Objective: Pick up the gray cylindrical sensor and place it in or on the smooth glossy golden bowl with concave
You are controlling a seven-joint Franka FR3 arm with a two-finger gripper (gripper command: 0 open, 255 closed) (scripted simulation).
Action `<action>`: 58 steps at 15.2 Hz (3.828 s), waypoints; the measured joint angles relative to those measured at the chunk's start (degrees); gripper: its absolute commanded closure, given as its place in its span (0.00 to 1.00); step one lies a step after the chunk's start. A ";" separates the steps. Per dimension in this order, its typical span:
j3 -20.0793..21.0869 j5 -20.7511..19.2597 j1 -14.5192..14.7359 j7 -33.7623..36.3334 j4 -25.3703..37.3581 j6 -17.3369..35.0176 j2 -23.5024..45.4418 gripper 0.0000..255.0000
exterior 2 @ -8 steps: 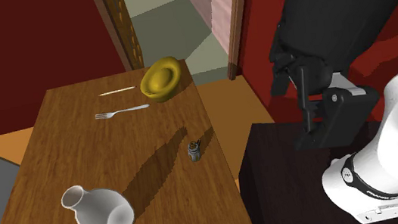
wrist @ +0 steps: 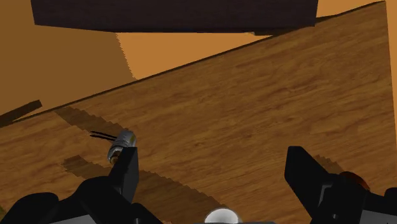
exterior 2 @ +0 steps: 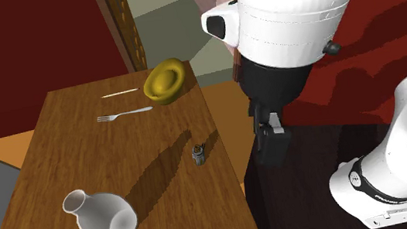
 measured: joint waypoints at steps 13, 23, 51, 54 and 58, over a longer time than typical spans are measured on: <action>0.14 -4.15 -6.30 7.14 -4.87 28.21 21.28 0.00; -1.83 -11.15 -10.61 15.92 1.06 46.55 44.09 0.00; -2.99 -13.25 -10.79 17.81 2.38 52.71 51.39 1.00; -2.71 -12.63 -10.96 17.21 2.27 50.65 49.20 1.00; -2.37 -11.75 -11.06 16.46 2.25 47.53 46.01 1.00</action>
